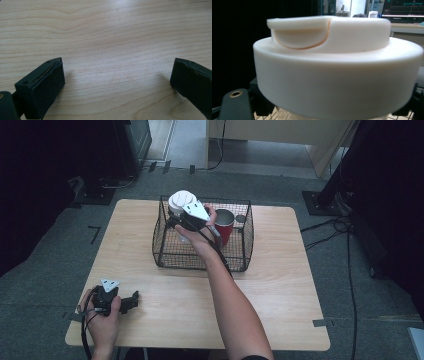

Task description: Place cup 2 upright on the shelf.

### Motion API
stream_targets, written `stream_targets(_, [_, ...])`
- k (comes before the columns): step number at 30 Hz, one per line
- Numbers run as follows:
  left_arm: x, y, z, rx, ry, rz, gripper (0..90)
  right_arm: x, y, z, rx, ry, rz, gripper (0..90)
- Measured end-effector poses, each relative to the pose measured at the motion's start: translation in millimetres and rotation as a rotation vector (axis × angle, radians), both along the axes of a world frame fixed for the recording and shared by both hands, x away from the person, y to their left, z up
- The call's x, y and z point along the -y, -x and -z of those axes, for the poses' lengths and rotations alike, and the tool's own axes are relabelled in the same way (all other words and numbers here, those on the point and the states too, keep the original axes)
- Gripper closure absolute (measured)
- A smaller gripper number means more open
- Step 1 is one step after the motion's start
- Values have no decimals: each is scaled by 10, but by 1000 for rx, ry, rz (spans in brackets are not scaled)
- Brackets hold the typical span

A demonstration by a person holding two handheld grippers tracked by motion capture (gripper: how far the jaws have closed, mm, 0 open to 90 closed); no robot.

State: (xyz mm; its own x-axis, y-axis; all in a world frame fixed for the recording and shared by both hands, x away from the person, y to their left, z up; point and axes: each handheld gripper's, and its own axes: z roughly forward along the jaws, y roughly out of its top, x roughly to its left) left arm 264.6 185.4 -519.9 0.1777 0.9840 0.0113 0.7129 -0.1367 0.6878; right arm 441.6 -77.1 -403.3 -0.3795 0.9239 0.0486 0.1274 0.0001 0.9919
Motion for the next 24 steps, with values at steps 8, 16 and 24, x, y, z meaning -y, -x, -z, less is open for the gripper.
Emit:
stream_targets(8, [0, 0, 0, 0, 0, 0, 1, 2, -68, 112, -50, -7, -1, 158])
stream_targets(16, [0, 0, 0, 0, 0, 0, 1, -32, -55, 168, -86, 17, -41, 157])
stream_targets(24, [0, 1, 0, 0, 0, 0, 1, -50, -85, 270, -111, 71, -41, 156])
